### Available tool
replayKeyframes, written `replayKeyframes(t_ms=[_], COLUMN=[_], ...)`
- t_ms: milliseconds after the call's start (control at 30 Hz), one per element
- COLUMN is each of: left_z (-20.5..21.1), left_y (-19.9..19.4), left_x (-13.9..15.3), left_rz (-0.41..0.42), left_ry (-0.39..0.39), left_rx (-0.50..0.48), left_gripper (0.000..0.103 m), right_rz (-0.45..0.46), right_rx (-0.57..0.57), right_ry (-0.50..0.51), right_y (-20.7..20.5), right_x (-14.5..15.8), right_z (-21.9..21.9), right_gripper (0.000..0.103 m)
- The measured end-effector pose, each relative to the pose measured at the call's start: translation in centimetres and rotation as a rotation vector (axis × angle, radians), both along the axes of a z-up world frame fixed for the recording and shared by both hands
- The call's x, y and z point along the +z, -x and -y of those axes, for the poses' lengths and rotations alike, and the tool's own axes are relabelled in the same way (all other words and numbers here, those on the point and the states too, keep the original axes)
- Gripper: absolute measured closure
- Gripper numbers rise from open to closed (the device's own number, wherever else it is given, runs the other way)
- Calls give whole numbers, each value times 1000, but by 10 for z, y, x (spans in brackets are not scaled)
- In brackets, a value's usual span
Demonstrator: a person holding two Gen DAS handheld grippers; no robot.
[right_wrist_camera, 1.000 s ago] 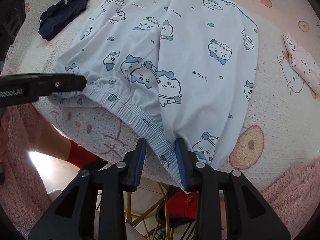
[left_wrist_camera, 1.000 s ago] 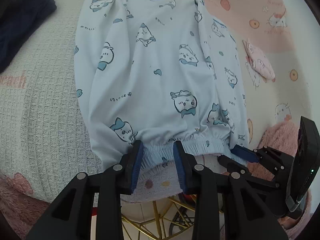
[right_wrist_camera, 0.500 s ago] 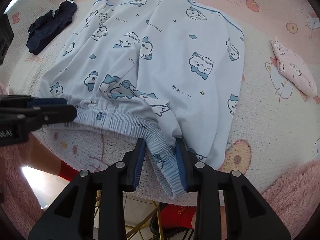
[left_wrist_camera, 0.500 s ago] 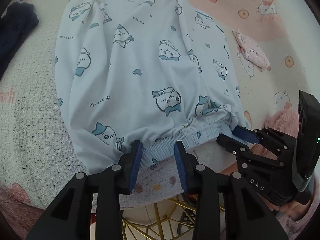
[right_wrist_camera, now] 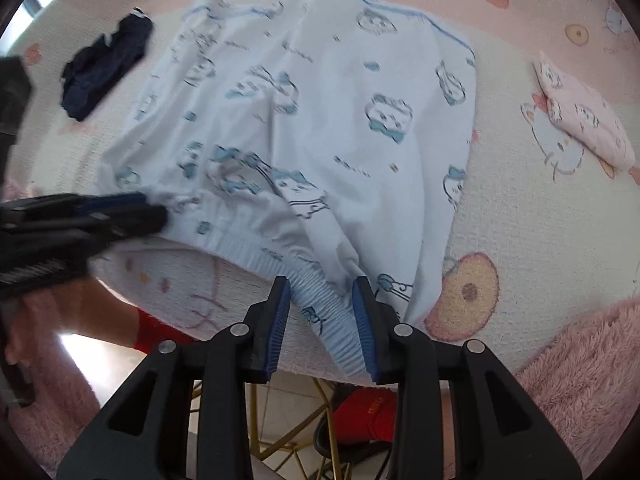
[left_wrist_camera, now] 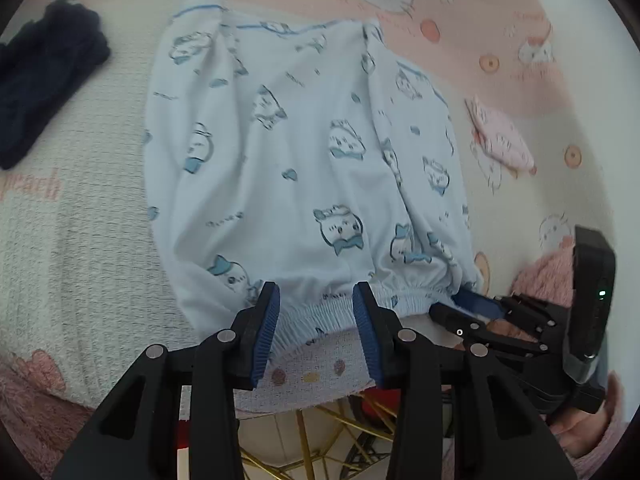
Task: Fold clothes
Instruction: 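Hold the waistband with both grippers and tug it to smooth the pants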
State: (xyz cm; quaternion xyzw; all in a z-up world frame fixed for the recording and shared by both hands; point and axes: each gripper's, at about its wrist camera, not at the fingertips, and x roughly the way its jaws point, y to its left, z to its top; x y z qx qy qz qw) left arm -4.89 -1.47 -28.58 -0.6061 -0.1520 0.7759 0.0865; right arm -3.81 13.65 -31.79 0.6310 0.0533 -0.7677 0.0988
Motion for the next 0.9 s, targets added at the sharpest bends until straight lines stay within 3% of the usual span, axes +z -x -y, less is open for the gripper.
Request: replayKeyframes(t_ms=[167,233,367,500,667,767,833,900], left_z=[35,37,49,62,49,38,30,26], left_y=[-9,-14,-27,-32,-32,-29,-28,-28], left_x=[4,0,12,-1,-12,-11,-10,-9], left_rz=[22,48,7,69,120,104,88,79], left_ry=[-53,-46,-78,-119,-107,-51,-44,-56], left_rx=[134,143,210,256,217,189,161,155], left_gripper=[63,63,63,63,63,64,77,82], right_rz=[-21,-21,-15,8,99,120,115,107], right_rx=[-93,-125,-190,-258,-218,-202,-202,-206], right_ry=[26,23,31,80,111,125,149,165], right_y=[5,5,-3,-5,-3,5,10,11], right_x=[9,10,17,19,3,-7,-7,-7], right_z=[-17,-23,-37,-55,-49,-44,-45,-47], right_gripper=[70,70,68,68,68,65,67,71])
